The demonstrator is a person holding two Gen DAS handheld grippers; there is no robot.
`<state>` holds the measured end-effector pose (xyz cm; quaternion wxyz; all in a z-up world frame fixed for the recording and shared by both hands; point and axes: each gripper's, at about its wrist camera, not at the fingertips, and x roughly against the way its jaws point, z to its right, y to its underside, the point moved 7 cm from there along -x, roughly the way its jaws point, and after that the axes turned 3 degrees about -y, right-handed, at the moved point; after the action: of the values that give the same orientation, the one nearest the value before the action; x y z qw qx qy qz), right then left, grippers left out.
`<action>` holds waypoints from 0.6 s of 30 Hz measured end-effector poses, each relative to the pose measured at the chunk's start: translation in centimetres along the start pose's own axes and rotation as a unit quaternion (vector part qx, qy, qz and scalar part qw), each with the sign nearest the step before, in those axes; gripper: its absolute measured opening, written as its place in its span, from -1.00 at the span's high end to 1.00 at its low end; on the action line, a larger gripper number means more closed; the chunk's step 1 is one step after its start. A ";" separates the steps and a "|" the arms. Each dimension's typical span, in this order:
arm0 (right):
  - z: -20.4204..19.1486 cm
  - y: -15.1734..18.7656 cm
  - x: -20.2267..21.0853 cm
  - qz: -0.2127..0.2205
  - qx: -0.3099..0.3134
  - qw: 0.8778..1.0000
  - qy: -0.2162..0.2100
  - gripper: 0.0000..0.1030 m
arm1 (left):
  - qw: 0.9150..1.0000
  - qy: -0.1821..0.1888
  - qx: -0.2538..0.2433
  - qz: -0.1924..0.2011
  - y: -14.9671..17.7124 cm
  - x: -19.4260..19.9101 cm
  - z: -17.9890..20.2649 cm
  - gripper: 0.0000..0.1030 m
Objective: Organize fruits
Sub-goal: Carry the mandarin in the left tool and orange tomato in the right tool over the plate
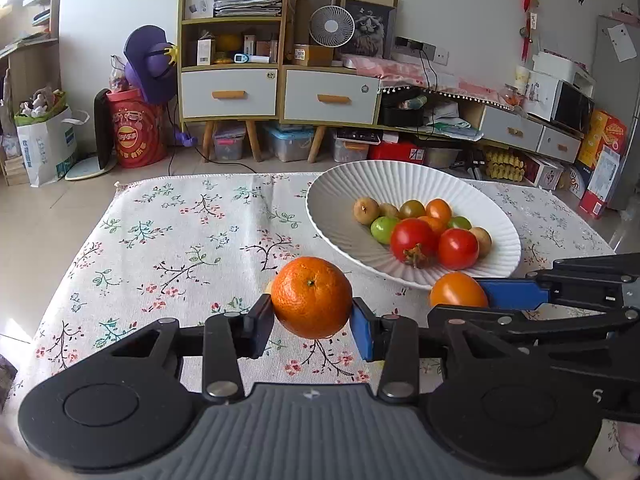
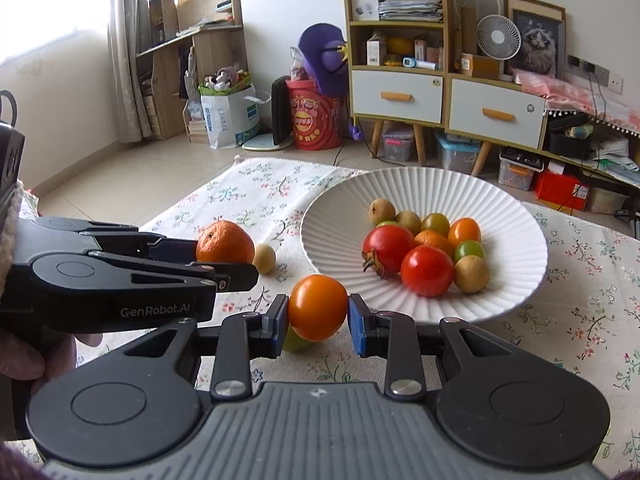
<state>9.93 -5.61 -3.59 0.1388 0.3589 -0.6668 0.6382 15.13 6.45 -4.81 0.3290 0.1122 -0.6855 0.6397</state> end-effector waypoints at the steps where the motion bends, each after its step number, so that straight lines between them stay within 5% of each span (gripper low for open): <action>1: 0.1 -0.2 0.0 0.002 -0.001 1.000 0.001 0.45 | 1.000 0.000 0.000 0.001 -0.2 0.0 0.1 0.24; 18: 4.0 -2.5 -0.2 0.025 -0.024 0.999 0.039 0.45 | 1.000 0.004 -0.005 0.001 -2.8 -2.3 1.7 0.24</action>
<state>12.78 -9.17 -2.38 0.1575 0.3133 -0.6847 0.6390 17.92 3.75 -3.83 0.3315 0.1073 -0.6878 0.6368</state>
